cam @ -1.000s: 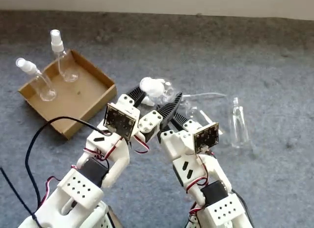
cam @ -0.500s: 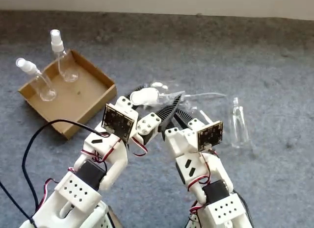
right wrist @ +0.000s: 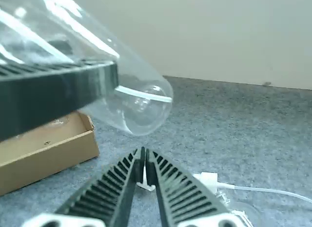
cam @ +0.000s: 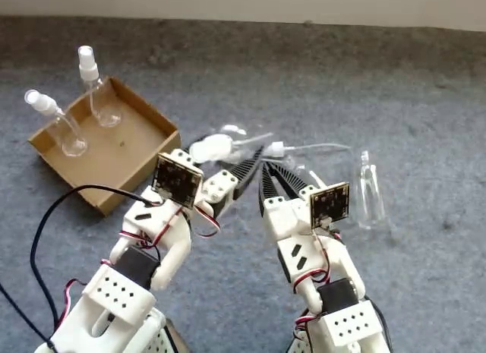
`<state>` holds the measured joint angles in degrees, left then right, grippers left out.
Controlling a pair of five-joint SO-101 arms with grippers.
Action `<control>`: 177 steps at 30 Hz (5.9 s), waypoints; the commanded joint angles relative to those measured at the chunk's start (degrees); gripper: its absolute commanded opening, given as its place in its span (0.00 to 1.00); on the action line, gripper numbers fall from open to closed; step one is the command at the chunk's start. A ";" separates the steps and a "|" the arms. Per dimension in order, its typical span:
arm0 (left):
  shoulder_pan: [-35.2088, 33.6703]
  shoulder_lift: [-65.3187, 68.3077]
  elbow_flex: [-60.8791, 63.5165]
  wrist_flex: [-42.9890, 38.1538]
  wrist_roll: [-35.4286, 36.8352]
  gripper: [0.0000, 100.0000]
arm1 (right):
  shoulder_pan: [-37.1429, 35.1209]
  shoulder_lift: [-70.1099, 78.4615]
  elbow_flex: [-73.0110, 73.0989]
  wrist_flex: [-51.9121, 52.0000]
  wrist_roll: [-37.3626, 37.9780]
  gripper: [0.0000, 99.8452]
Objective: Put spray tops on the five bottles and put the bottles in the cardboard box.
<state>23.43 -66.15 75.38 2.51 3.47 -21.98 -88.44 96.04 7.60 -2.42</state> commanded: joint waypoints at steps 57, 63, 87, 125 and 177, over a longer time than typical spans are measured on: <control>-34.77 48.75 -30.55 5.71 -4.75 0.08 | 0.75 -0.22 7.78 3.74 -0.18 0.01; -34.77 49.01 -30.20 3.16 -4.84 0.08 | 0.75 -0.22 7.78 3.74 -0.09 0.01; -34.33 58.51 -33.10 3.08 -4.66 0.08 | 0.75 -0.57 7.78 5.58 -0.26 0.01; -34.07 58.86 -33.19 3.16 -5.01 0.13 | 0.75 -0.57 7.78 5.67 -0.09 0.01; -34.42 58.24 -33.19 3.16 -4.75 0.28 | 0.84 -0.57 7.78 5.67 0.00 0.01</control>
<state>-11.21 -6.90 45.58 6.81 -0.92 -21.80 -88.44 96.04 13.05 -2.42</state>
